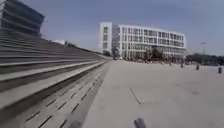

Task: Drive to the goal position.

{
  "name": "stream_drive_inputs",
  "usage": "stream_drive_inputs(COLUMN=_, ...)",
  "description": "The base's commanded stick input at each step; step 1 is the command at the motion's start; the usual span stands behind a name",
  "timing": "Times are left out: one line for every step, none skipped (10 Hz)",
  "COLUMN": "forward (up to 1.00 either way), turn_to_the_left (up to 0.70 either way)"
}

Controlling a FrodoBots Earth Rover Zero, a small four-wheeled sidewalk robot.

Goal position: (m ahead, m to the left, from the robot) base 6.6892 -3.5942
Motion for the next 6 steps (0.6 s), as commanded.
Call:
stream_drive_inputs(forward=0.7, turn_to_the_left=0.01)
stream_drive_inputs(forward=0.7, turn_to_the_left=0.01)
stream_drive_inputs(forward=0.7, turn_to_the_left=0.01)
stream_drive_inputs(forward=0.7, turn_to_the_left=0.01)
stream_drive_inputs(forward=0.7, turn_to_the_left=0.01)
stream_drive_inputs(forward=0.7, turn_to_the_left=0.01)
